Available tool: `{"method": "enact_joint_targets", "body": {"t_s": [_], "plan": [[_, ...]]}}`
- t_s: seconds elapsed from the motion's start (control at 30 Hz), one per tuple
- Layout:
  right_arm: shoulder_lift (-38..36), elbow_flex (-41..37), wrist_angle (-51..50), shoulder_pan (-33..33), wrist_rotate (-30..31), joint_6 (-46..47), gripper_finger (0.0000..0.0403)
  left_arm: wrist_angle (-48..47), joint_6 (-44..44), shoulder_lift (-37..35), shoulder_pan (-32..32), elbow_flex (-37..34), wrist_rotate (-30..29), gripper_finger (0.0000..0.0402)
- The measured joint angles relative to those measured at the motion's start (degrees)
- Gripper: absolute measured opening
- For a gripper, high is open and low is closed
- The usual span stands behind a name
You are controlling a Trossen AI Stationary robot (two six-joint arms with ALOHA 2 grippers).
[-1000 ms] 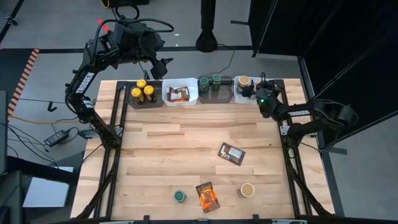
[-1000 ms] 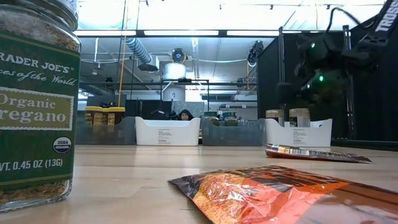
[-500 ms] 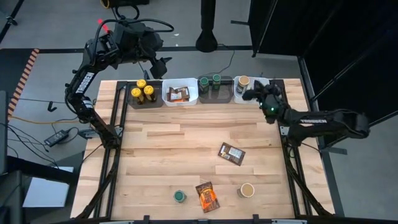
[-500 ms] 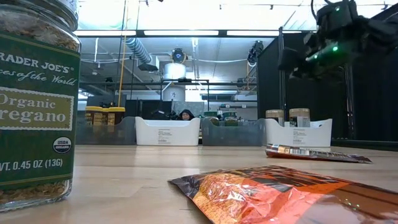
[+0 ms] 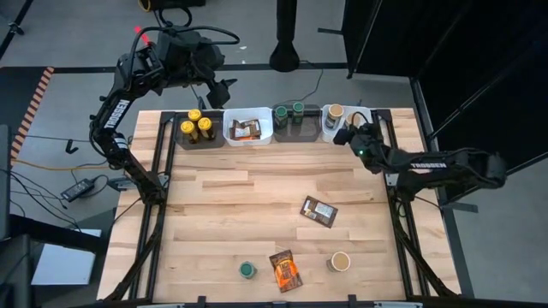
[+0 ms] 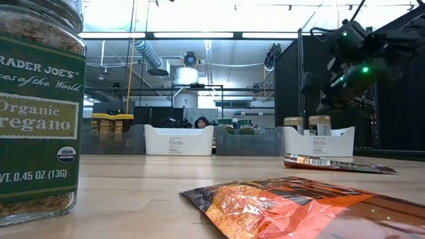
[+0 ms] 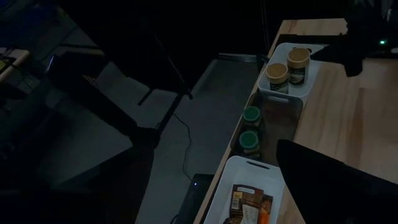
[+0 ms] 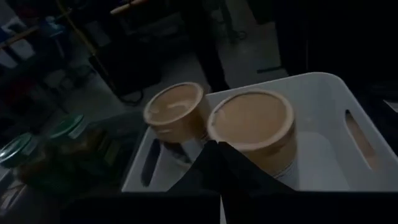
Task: Sort spices by type
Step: Adjust the brown seasoning bottles in the right white bin
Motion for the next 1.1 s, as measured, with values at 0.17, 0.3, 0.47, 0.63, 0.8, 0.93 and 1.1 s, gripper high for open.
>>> {"method": "enact_joint_targets", "body": {"t_s": [0.17,0.3,0.47,0.63,0.8,0.93,1.1], "plan": [[0.28,0.02,0.38,-5.11,-3.8,-0.28,0.0002,0.0,0.0,0.0,0.0,0.0,0.0,0.0346],[0.29,0.02,3.28,-8.29,-7.16,-2.96,0.0002,0.02,0.0,0.0,0.0,0.0,0.0,0.0346],[0.44,0.04,8.86,-11.04,-9.11,-6.57,0.0001,0.04,0.02,0.0,0.0,0.0,0.0,0.0346],[0.35,0.78,9.12,-12.68,-11.65,-5.45,0.0,0.04,0.01,0.0,0.0,0.0,0.0,0.0346],[-0.43,5.98,11.54,-9.99,-21.39,-13.37,0.0,0.03,0.02,0.0,0.0,0.0,-0.01,0.0346],[0.17,11.74,-0.84,-9.06,-34.21,-14.35,0.0,-0.02,0.02,0.0,0.0,0.0,-0.02,0.0346],[3.26,13.16,-14.36,-9.93,-36.59,-11.4,0.0,-0.07,0.02,0.0,0.04,0.0,-0.02,0.0346]]}}
